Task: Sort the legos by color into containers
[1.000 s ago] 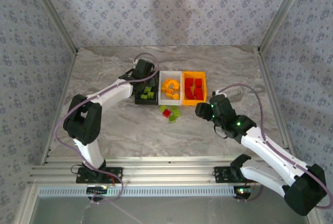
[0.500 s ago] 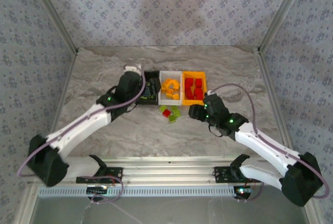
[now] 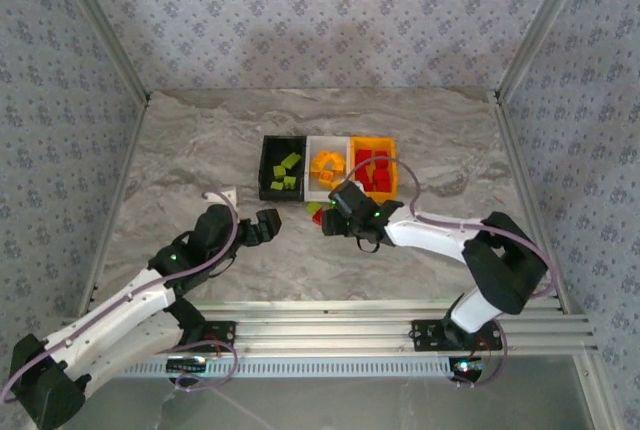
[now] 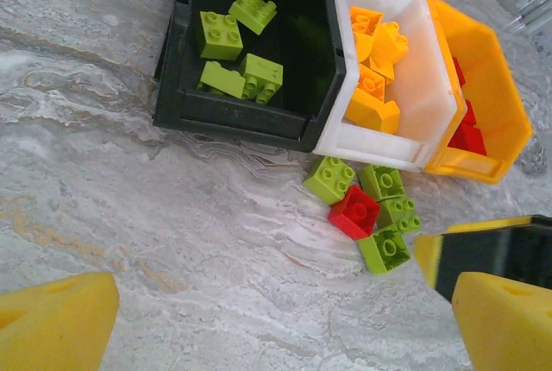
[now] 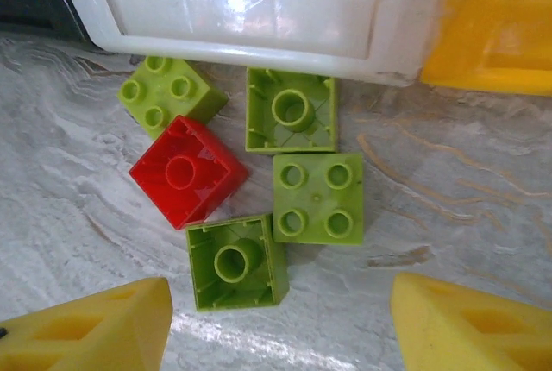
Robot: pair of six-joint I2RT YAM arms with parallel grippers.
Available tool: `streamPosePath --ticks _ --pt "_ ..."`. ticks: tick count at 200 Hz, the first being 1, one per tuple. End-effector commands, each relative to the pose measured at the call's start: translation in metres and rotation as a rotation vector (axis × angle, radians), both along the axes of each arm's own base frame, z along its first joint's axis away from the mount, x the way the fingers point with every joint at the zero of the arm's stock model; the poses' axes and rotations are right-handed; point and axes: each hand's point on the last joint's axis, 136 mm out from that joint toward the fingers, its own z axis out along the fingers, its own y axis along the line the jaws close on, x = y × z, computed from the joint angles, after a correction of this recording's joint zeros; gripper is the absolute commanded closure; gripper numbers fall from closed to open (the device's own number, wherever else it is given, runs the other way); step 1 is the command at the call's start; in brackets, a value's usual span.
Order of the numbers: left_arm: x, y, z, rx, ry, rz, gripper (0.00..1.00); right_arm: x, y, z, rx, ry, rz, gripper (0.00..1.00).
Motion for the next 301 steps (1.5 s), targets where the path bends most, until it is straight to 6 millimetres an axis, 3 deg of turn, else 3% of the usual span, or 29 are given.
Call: streamPosePath --ticks 1,53,101,144,185,223,251,260,301 --pt "-0.002 0.008 0.001 -0.009 -0.004 0.037 0.01 0.001 0.000 -0.005 -0.075 -0.010 -0.036 0.31" --pt "-0.004 0.015 -0.004 0.013 -0.001 0.056 0.01 -0.001 0.018 -0.026 -0.116 0.030 -0.004 0.33" --pt "-0.005 0.018 -0.004 0.015 -0.005 0.068 0.01 0.005 0.017 -0.036 -0.194 0.035 -0.009 0.39" --pt "-0.006 0.019 -0.007 0.015 0.002 0.072 0.01 0.005 0.020 -0.038 -0.189 0.035 0.012 0.54" --pt "-0.007 0.020 -0.008 0.017 0.004 0.071 0.00 -0.012 0.027 -0.016 -0.137 0.005 0.064 0.72" --pt "-0.011 0.025 -0.010 0.022 0.006 0.078 0.00 -0.025 0.050 0.038 -0.023 -0.066 0.152 0.73" --pt "-0.015 0.028 -0.015 0.008 0.005 0.082 0.00 -0.004 0.075 0.072 0.021 -0.100 0.195 0.73" --pt "-0.016 0.029 -0.018 0.000 0.007 0.084 0.00 0.011 0.090 0.087 0.049 -0.121 0.202 0.72" --pt "-0.023 0.032 -0.026 -0.016 0.023 0.084 0.00 0.077 0.121 0.077 0.049 -0.107 0.168 0.72"
